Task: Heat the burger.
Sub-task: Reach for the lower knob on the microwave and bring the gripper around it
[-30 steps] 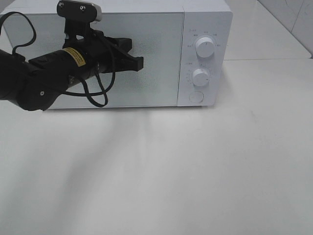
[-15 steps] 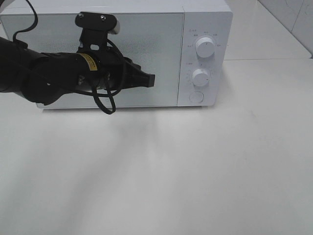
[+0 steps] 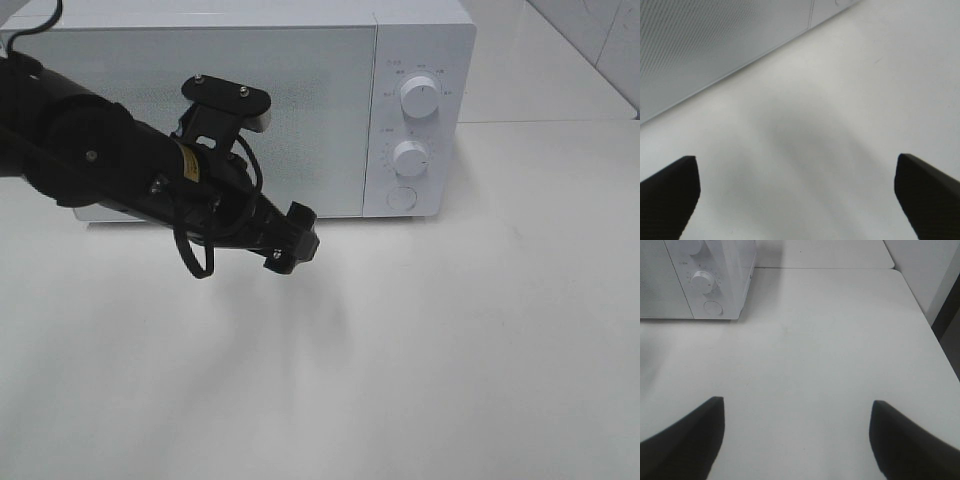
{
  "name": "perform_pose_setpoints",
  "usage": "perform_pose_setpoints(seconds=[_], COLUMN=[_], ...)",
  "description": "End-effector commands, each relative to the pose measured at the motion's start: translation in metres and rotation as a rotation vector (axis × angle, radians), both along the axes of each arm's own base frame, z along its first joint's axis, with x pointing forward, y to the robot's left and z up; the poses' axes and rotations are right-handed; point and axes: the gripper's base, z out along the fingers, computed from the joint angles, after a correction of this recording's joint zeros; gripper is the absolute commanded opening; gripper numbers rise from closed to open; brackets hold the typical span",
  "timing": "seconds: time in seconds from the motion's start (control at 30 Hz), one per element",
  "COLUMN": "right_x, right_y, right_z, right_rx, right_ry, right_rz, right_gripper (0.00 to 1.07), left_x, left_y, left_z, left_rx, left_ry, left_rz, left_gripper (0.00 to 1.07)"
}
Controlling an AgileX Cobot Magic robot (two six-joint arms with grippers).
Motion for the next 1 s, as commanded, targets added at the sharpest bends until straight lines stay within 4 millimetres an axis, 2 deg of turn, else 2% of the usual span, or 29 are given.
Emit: perform_pose_setpoints(seconds=[0.03, 0.5, 0.63, 0.73, 0.8, 0.83, 0.87, 0.93, 1.0], right_x=[-0.004, -0.004, -0.004, -0.004, -0.004, -0.004, -0.004, -0.004, -0.004], right_y=[-0.001, -0.001, -0.001, -0.001, -0.001, -0.001, -0.001, -0.001, -0.001], right_z=[0.0, 0.0, 0.0, 0.0, 0.0, 0.0, 0.0, 0.0, 0.0], right_rx=[0.004, 0.004, 0.004, 0.004, 0.004, 0.004, 0.004, 0.004, 0.004], right_ry=[-0.033, -0.033, -0.033, -0.033, -0.033, -0.033, -0.033, -0.033, -0.033], right_rz=[-0.014, -0.014, -0.014, -0.014, -0.014, -0.014, -0.014, -0.014, -0.014], right_gripper=[0.76, 0.76, 0.76, 0.76, 0.76, 0.76, 0.76, 0.76, 0.76], left_x=[-0.012, -0.047, -0.049, -0.044, -0.037, -0.037, -0.031, -0.028, -0.025], left_y=[0.008, 0.04, 0.045, 0.056, 0.072, 0.072, 0.087, 0.095, 0.116], left_z=[0.016, 0.064, 0.068, 0.071, 0.072, 0.072, 0.073, 0.073, 0.078], left_rx=[0.045, 0.157, 0.159, 0.15, 0.149, 0.149, 0.155, 0.16, 0.168], left_ry=[0.08, 0.203, 0.21, 0.235, 0.266, 0.266, 0.289, 0.301, 0.326], left_rz=[0.014, 0.019, 0.037, 0.087, 0.153, 0.153, 0.209, 0.235, 0.297], left_gripper=[1.0, 1.0, 1.0, 1.0, 1.0, 1.0, 1.0, 1.0, 1.0])
